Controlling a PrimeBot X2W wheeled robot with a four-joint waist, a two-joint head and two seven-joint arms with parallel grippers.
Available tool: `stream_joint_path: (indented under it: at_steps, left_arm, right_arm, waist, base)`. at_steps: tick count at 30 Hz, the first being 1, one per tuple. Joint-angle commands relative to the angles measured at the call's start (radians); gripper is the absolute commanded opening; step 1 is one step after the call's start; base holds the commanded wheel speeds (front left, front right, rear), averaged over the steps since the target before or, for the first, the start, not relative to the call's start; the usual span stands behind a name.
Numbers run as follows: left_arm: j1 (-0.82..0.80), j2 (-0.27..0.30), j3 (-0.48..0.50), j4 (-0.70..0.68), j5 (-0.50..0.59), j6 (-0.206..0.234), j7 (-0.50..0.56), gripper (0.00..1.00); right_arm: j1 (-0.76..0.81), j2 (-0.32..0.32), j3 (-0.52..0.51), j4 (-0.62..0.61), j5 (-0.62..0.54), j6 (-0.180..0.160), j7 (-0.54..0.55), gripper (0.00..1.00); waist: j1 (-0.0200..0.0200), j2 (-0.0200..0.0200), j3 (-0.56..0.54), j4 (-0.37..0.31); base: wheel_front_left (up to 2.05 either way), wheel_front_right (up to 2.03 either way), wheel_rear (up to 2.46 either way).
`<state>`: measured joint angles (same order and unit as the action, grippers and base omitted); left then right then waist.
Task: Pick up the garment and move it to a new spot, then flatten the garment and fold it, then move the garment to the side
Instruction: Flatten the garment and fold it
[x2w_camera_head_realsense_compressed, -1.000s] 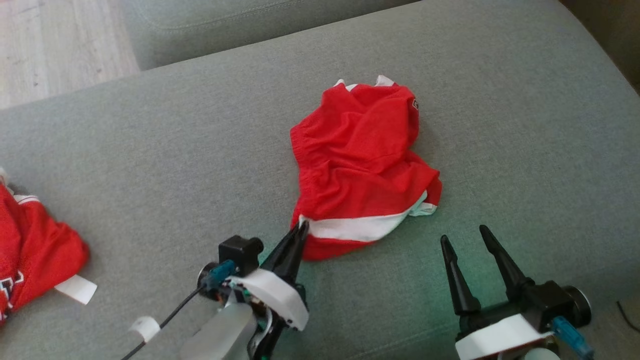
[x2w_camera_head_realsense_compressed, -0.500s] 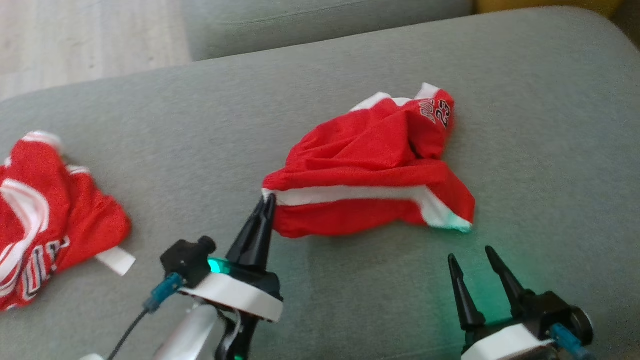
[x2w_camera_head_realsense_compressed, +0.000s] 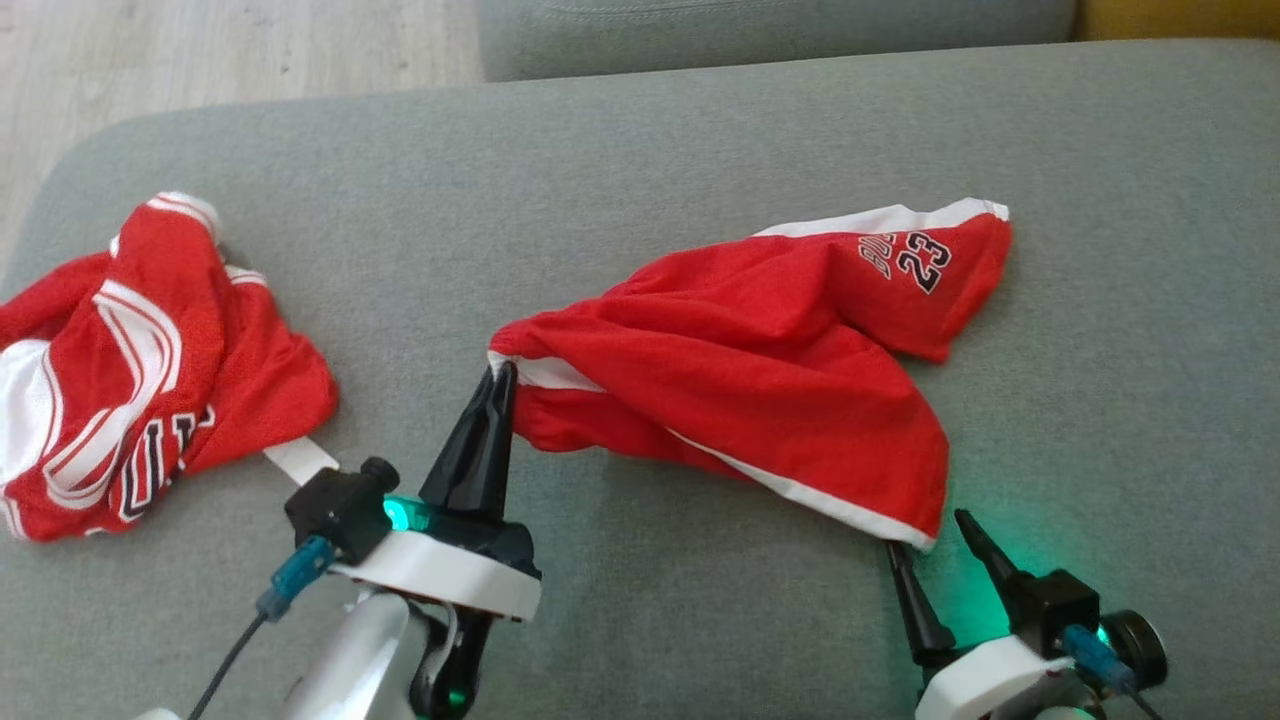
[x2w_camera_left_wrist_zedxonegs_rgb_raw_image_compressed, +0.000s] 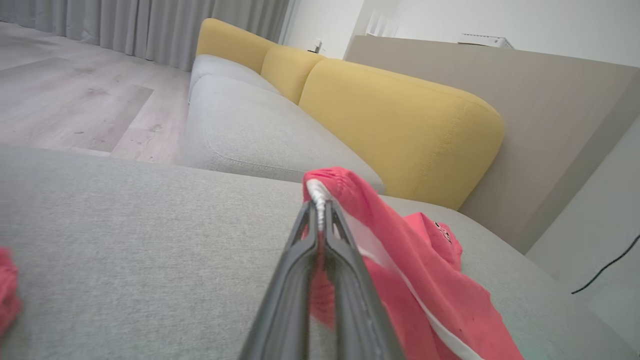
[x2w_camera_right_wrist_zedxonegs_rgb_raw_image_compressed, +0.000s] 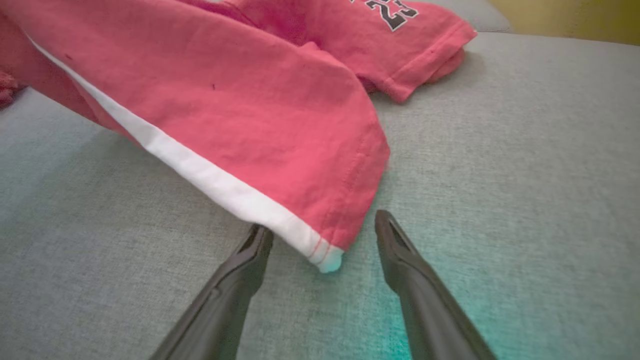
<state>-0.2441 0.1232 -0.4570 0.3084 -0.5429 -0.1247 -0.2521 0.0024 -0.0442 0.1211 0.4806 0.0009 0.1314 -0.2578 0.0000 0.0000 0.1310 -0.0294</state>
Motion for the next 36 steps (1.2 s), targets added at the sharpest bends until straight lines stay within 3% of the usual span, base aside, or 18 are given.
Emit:
stream_joint_path:
  at_steps: [1, 3, 4, 6, 7, 10, 15, 20, 27, 31, 36]
  left_arm:
    - [-0.029, 0.011, 0.039, -0.038, 0.01, -0.005, -0.01, 0.0]
    - [-0.027, 0.01, 0.041, -0.037, 0.012, -0.005, -0.01, 0.0]
    - [-0.026, 0.009, 0.041, -0.037, 0.013, -0.006, -0.01, 0.0]
    - [-0.025, 0.008, 0.041, -0.037, 0.014, -0.006, -0.01, 0.0]
    - [-0.025, 0.008, 0.041, -0.037, 0.014, -0.006, -0.01, 0.0]
    - [-0.021, 0.008, 0.04, -0.037, 0.016, -0.006, -0.01, 0.0]
    - [-0.017, 0.015, 0.041, -0.062, 0.022, -0.006, -0.01, 0.0]
    - [-0.047, 0.048, 0.021, -0.165, 0.015, -0.006, -0.01, 0.0]
    - [-0.258, 0.183, -0.029, -0.381, -0.05, -0.006, 0.044, 0.0]
    - [-0.457, 0.251, -0.067, -0.417, -0.091, -0.006, 0.111, 0.0]
    - [-0.73, 0.263, -0.124, -0.318, -0.157, -0.006, 0.147, 0.0]
  right_arm:
    - [-0.029, -0.006, 0.029, -0.013, -0.005, -0.001, -0.004, 1.0]
    - [-0.032, -0.006, 0.036, -0.007, -0.006, -0.001, -0.004, 1.0]
    - [-0.032, -0.006, 0.04, -0.003, -0.006, -0.001, -0.004, 0.88]
    - [-0.033, -0.006, 0.046, -0.004, -0.011, -0.001, -0.004, 0.52]
    - [-0.033, -0.006, 0.046, -0.004, -0.011, -0.001, -0.004, 0.52]
    - [-0.03, -0.007, 0.053, -0.02, -0.019, -0.001, -0.004, 0.0]
    - [-0.014, -0.025, 0.055, -0.096, -0.057, -0.001, -0.004, 0.0]
    - [-0.014, -0.052, -0.006, -0.294, -0.109, -0.001, -0.004, 0.0]
    - [-0.219, -0.158, -0.076, -0.507, -0.126, -0.001, -0.004, 0.0]
    - [-0.417, -0.237, -0.09, -0.459, -0.101, -0.001, -0.004, 0.0]
    - [-0.686, -0.318, -0.044, -0.274, -0.055, -0.001, -0.004, 0.0]
  waist:
    - [0.0, 0.0, 0.003, 0.007]
    - [0.0, 0.0, 0.002, 0.011]
    - [0.0, 0.0, 0.001, 0.012]
    - [0.0, 0.0, -0.001, 0.015]
    - [0.0, 0.0, -0.001, 0.015]
    - [0.0, 0.0, -0.009, 0.016]
    - [0.0, 0.0, -0.026, 0.006]
    - [0.0, 0.0, -0.045, -0.021]
    - [0.0, 0.0, -0.04, -0.081]
    - [0.0, 0.0, 0.011, -0.086]
    - [0.0, 0.0, 0.122, -0.085]
  base:
    - [0.0, 0.0, 0.0]
    - [0.0, 0.0, 0.0]
    - [0.0, 0.0, 0.0]
    - [0.0, 0.0, 0.0]
    - [0.0, 0.0, 0.0]
    - [0.0, 0.0, 0.0]
    - [0.0, 0.0, 0.0]
    - [0.0, 0.0, 0.0]
    - [0.0, 0.0, 0.0]
    - [0.0, 0.0, 0.0]
    - [0.0, 0.0, 0.0]
